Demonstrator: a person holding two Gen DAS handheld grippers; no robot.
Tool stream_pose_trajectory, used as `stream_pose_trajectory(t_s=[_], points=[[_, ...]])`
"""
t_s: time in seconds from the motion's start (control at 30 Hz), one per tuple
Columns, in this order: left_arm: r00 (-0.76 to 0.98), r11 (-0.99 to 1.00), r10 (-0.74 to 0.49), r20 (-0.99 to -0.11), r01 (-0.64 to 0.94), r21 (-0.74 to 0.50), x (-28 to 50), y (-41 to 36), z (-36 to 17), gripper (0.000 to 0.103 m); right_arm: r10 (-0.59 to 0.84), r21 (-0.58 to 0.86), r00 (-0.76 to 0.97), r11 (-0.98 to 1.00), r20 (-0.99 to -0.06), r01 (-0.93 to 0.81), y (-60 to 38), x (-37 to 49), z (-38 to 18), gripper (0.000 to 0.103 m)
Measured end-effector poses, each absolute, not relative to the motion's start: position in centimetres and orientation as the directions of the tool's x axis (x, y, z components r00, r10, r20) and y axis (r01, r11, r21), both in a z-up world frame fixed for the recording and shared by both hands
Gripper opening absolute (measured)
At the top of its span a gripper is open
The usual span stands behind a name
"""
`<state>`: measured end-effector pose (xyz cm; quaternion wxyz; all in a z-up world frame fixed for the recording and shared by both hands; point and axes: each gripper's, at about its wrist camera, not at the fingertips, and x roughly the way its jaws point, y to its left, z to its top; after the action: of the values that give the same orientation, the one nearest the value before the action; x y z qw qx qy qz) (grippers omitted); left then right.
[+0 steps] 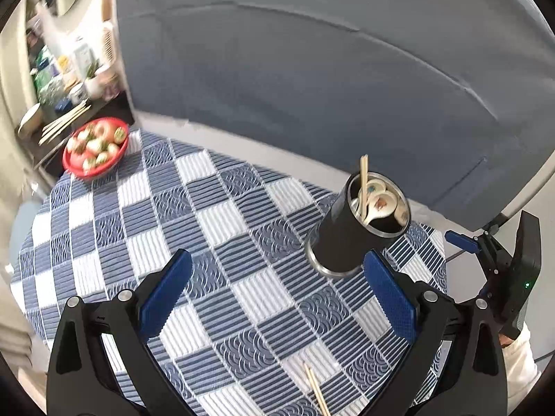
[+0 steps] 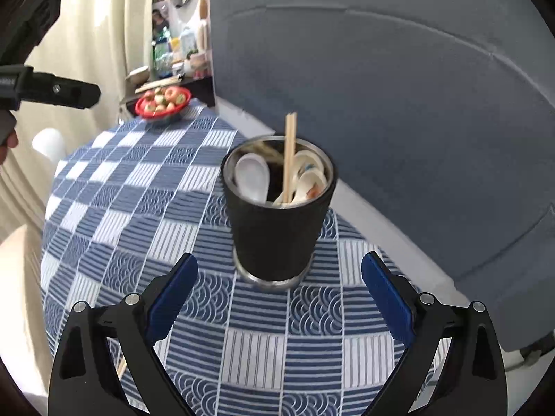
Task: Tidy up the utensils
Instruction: 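Withdraw both tools and move them toward the two loose wooden chopsticks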
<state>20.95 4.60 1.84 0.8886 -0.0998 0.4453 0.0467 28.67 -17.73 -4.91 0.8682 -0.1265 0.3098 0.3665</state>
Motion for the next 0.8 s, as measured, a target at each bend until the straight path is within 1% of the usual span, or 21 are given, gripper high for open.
stream_pose_trajectory(t_s=[0.1, 0.33, 0.43, 0.8], points=[[0.588, 0.977, 0.043, -0.808, -0.192, -0.088, 19.5, 4.6, 0.9, 0.097, 0.558, 0.017, 0.517, 0.690, -0.649, -0.723, -17.5, 27.6, -5.6, 0.091], [0.548, 0.976, 0.051, -0.835, -0.206, -0.075, 16.6, 4.3, -1.5, 0.097, 0.552, 0.008, 0.498, 0.676, -0.669, -0.737, -17.2, 25.0, -6.5, 0.091], [0.538, 0.969, 0.091, -0.838, -0.241, -0.049, 15.0, 4.3, -2.7, 0.097, 0.543, 0.004, 0.487, 0.670, -0.684, -0.742, -17.1, 24.1, -7.0, 0.091], [0.472, 0.956, 0.096, -0.876, -0.289, -0.051, 11.3, 4.4, -7.0, 0.097, 0.529, -0.015, 0.456, 0.641, -0.716, -0.767, -17.0, 20.2, -9.4, 0.091]])
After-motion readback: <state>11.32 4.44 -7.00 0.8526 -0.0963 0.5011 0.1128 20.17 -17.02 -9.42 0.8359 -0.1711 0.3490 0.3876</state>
